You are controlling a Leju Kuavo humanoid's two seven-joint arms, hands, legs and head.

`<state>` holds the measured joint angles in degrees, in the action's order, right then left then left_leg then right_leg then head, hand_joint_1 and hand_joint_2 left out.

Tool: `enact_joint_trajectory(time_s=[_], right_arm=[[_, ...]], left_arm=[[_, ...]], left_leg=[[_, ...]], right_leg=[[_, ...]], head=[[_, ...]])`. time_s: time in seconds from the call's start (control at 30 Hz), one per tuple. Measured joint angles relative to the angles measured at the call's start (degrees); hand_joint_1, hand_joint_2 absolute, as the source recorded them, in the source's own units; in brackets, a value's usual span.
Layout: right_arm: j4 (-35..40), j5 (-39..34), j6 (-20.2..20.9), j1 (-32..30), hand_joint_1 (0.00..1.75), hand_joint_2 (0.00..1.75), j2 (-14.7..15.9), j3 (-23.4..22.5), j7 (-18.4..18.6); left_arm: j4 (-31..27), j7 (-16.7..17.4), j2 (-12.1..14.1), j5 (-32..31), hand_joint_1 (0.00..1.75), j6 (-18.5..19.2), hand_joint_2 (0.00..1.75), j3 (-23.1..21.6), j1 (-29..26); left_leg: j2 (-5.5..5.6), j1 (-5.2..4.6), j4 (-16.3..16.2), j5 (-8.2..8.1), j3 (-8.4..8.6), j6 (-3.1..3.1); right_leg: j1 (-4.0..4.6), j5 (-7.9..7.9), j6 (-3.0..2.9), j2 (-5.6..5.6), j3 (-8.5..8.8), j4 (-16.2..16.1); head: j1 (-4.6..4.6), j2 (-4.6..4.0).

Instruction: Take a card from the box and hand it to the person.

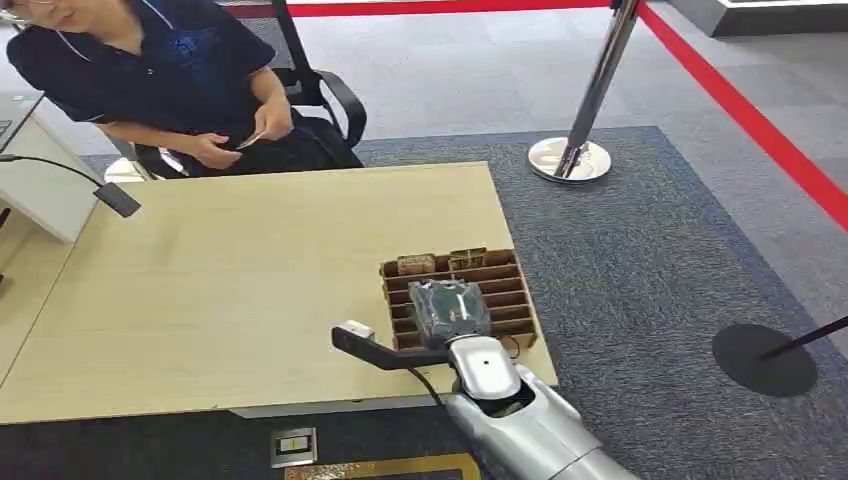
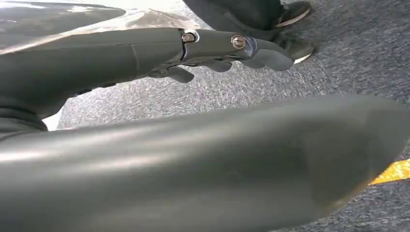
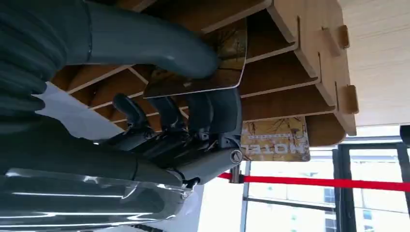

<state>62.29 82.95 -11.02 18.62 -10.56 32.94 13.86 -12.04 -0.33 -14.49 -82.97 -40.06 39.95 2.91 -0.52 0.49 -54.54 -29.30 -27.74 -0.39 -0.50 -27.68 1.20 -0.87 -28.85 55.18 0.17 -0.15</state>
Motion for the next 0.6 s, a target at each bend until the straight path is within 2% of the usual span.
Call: enact_joint_trajectory(time_s=[0.13, 0.2, 0.27, 0.43, 0.6], right_arm=[[0.2, 0.0, 0.0, 0.0, 1.48, 1.75, 0.0, 0.0, -0.1], [0.2, 0.0, 0.0, 0.0, 1.59, 1.75, 0.0, 0.0, -0.1], [0.2, 0.0, 0.0, 0.0, 1.61, 1.75, 0.0, 0.0, -0.1], [1.7, -0.3, -0.3, -0.2, 1.57, 1.75, 0.2, 0.0, -0.7], [4.8, -3.6, 1.0, -0.4, 1.50, 1.75, 0.9, 0.0, -3.7]], left_arm=[[0.0, 0.0, 0.0, 0.0, 0.00, 0.0, 0.00, 0.0, 0.0], [0.0, 0.0, 0.0, 0.0, 0.00, 0.0, 0.00, 0.0, 0.0], [0.0, 0.0, 0.0, 0.0, 0.00, 0.0, 0.00, 0.0, 0.0], [0.0, 0.0, 0.0, 0.0, 0.00, 0.0, 0.00, 0.0, 0.0], [0.0, 0.0, 0.0, -0.1, 0.00, 0.0, 0.00, 0.0, 0.0]], left_leg=[[0.00, 0.00, 0.0, 0.00, 0.00, 0.00], [0.00, 0.00, 0.0, 0.00, 0.01, 0.00], [0.00, 0.00, 0.0, 0.00, 0.01, 0.00], [0.00, 0.00, 0.0, 0.00, -0.01, 0.00], [0.00, 0.00, 0.0, 0.00, -0.02, 0.00]], right_leg=[[0.00, 0.00, 0.00, 0.00, 0.00, 0.0], [0.00, 0.00, 0.00, 0.00, 0.00, 0.0], [0.00, 0.00, 0.00, 0.00, 0.01, 0.0], [0.00, 0.00, 0.00, 0.00, 0.00, 0.0], [0.00, 0.00, 0.00, 0.00, -0.01, 0.0]], head=[[0.00, 0.00], [0.00, 0.00], [0.00, 0.00], [0.00, 0.00], [0.00, 0.00]])
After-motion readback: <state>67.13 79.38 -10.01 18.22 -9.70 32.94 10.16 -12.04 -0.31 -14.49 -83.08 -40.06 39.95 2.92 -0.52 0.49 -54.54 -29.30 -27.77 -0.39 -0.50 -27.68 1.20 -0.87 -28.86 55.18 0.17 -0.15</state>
